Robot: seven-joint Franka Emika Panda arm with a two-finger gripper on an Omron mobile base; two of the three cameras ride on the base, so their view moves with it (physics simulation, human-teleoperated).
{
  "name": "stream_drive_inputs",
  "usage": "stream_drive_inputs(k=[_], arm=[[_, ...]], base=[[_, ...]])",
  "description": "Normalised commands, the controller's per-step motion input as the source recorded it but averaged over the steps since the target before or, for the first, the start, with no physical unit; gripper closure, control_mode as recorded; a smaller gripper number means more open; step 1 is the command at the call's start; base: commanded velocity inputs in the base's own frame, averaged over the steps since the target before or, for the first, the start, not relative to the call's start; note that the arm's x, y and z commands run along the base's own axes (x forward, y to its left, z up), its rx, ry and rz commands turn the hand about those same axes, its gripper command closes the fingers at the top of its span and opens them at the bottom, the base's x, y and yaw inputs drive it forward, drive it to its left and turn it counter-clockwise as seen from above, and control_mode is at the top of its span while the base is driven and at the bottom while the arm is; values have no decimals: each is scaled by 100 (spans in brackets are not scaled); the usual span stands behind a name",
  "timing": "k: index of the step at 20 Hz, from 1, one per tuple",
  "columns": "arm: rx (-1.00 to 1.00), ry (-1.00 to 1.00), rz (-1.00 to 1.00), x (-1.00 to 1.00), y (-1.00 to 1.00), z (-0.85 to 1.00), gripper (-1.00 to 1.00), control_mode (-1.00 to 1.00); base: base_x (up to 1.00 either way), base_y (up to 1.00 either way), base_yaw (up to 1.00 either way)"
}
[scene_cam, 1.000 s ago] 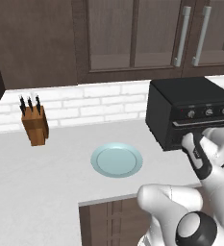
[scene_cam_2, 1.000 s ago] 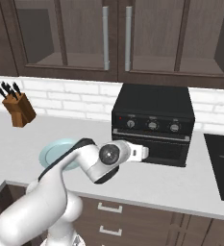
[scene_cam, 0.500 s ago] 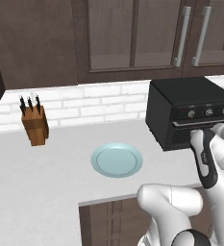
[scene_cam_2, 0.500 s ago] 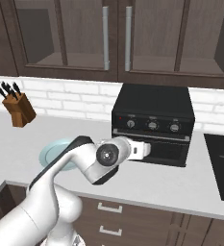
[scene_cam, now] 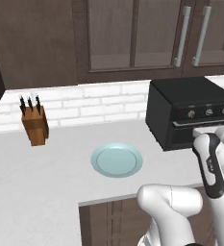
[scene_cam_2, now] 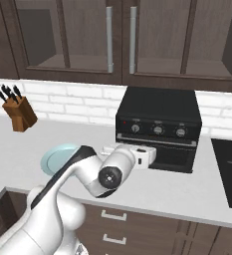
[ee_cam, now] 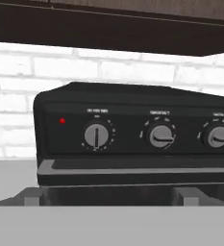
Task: Pick up the kebab skewer and baguette bread, and place them inside the toaster oven. Close the toaster oven door and start by setting the timer.
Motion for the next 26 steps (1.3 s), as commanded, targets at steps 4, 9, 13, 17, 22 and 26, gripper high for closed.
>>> stream_drive_inputs(k=[4, 9, 13, 17, 22, 26], arm=[[0, -15, 0, 0, 0, 39, -100, -100], [0, -8, 0, 0, 0, 57, -100, -100], [-2, -2, 0, -8, 0, 21, -100, -100], [-5, 0, 0, -11, 0, 0, -100, -100], [-5, -1, 0, -5, 6, -1, -100, -100], [-3, -1, 0, 0, 14, 0, -100, -100]], base=[[0, 0, 0], [0, 0, 0], [0, 0, 0], [0, 0, 0], [0, 0, 0], [0, 0, 0]])
